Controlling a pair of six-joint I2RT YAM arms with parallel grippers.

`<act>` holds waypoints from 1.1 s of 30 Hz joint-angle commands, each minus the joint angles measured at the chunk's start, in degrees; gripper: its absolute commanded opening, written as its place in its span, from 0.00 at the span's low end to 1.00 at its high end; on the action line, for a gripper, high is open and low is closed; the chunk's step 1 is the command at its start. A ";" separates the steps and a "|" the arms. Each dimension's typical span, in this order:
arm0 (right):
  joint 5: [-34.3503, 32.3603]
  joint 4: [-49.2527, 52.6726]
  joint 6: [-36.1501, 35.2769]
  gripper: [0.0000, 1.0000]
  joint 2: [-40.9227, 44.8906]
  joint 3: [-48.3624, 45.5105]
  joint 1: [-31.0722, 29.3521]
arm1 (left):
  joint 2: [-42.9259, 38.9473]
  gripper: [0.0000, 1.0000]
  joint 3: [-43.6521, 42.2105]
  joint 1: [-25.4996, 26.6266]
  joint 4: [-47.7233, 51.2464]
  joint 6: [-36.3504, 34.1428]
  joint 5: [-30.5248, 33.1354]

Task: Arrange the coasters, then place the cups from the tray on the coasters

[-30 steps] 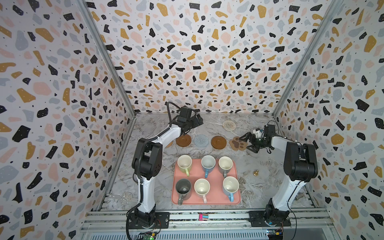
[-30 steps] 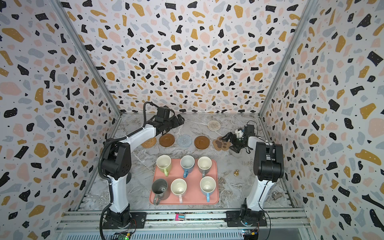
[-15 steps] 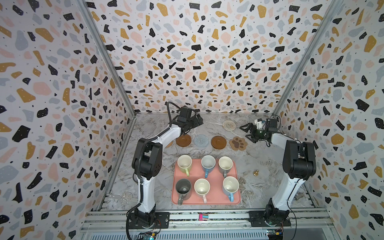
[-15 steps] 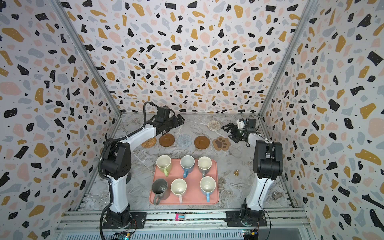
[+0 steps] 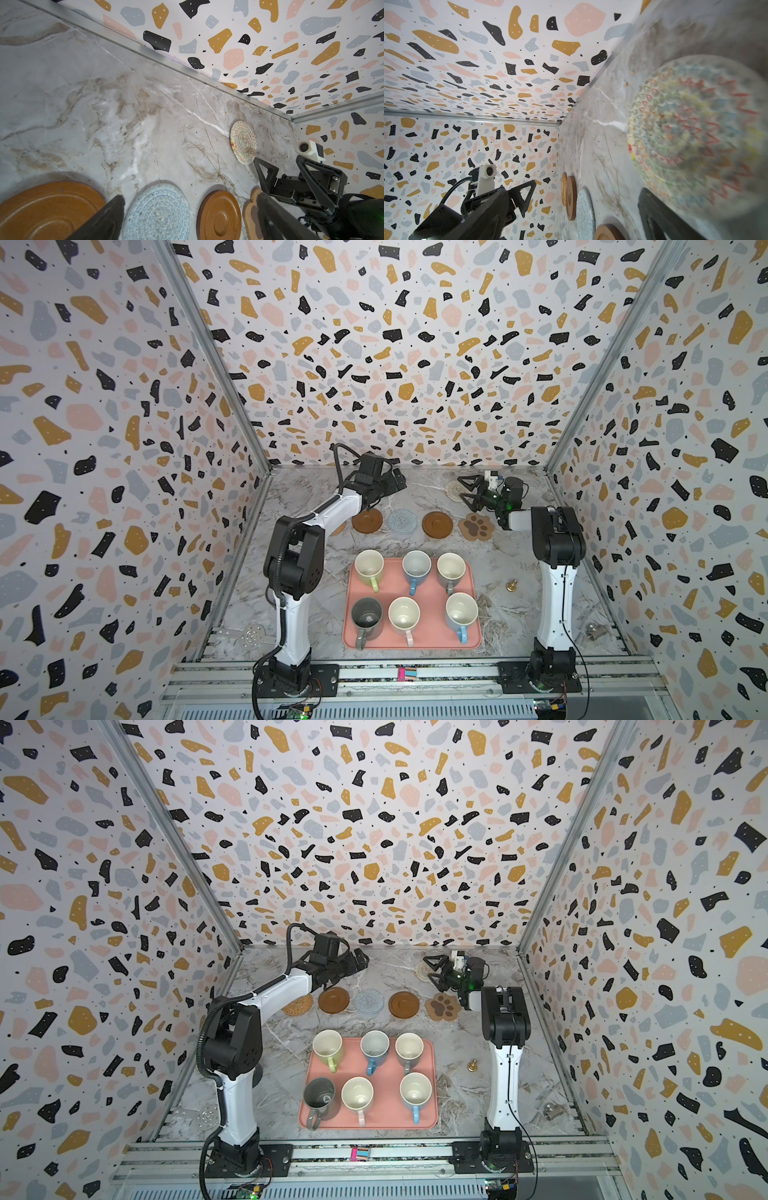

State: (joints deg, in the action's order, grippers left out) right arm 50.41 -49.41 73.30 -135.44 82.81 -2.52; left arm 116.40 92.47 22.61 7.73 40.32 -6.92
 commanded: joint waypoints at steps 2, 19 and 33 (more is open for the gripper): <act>-2.96 -0.71 1.65 0.99 0.31 4.82 -0.64 | -3.53 1.00 -2.40 -0.08 -1.78 0.73 0.75; -13.42 43.84 -12.61 0.99 -9.73 34.19 -3.54 | -3.24 1.00 -1.76 -0.05 -1.31 0.56 0.85; -23.00 69.17 -21.00 0.99 -11.46 38.36 -2.95 | -3.37 1.00 -2.12 -0.09 -1.58 0.73 0.74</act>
State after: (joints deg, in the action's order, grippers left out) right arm 32.29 7.70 55.75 -146.34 121.34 -6.24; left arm 114.63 90.13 22.61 7.60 41.19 -6.35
